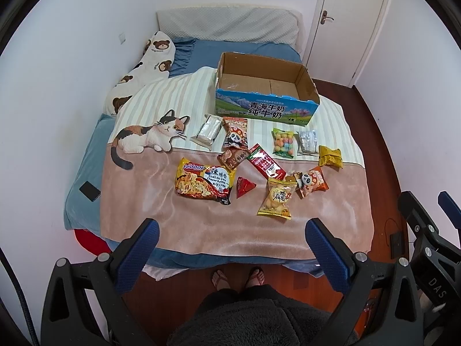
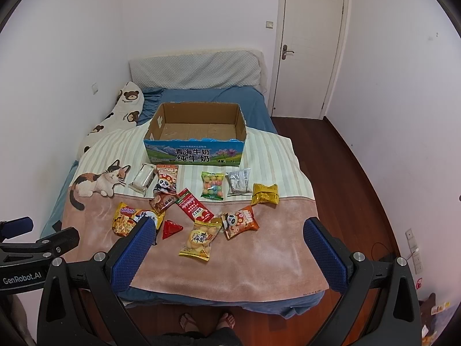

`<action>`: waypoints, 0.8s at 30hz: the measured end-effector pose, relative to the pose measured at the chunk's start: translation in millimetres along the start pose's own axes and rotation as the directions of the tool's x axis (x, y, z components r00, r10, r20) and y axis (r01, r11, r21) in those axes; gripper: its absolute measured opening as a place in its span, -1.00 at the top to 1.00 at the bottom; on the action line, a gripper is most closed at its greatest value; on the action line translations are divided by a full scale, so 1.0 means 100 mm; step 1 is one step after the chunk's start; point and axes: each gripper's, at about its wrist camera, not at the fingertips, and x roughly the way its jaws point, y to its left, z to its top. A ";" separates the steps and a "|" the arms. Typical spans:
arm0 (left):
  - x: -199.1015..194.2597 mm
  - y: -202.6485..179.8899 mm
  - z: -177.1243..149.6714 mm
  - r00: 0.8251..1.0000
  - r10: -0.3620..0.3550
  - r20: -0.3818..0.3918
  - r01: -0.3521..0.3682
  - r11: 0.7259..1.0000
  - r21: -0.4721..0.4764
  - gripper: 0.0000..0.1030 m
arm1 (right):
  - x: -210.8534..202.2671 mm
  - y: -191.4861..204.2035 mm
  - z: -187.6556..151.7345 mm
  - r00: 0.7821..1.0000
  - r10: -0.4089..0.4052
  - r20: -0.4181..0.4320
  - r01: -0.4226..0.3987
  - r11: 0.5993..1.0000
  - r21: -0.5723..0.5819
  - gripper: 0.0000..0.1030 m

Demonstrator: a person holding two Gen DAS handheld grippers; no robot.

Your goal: Organize snacks

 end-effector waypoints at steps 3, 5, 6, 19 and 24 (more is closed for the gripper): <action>0.00 0.00 0.02 1.000 0.000 0.002 0.000 1.000 0.002 -1.00 | 0.00 -0.01 0.01 1.000 0.001 0.002 -0.001 1.000 0.002 -1.00; 0.00 0.00 0.03 1.000 0.000 0.000 0.000 1.000 0.000 -1.00 | 0.01 -0.01 0.01 1.000 0.005 -0.001 -0.005 1.000 0.004 -1.00; 0.00 0.01 0.03 1.000 -0.001 -0.002 0.001 1.000 -0.001 -1.00 | 0.02 -0.02 0.02 1.000 0.011 -0.005 -0.011 1.000 0.007 -1.00; 0.60 0.15 0.21 0.995 0.069 -0.070 -0.075 0.994 -0.086 -1.00 | 0.64 -0.13 0.04 0.991 0.069 -0.115 -0.064 0.997 0.044 -1.00; 1.21 0.33 0.34 0.980 0.114 -0.160 -0.135 0.983 -0.126 -1.00 | 1.34 -0.20 0.01 0.973 0.087 -0.214 -0.075 0.995 0.061 -1.00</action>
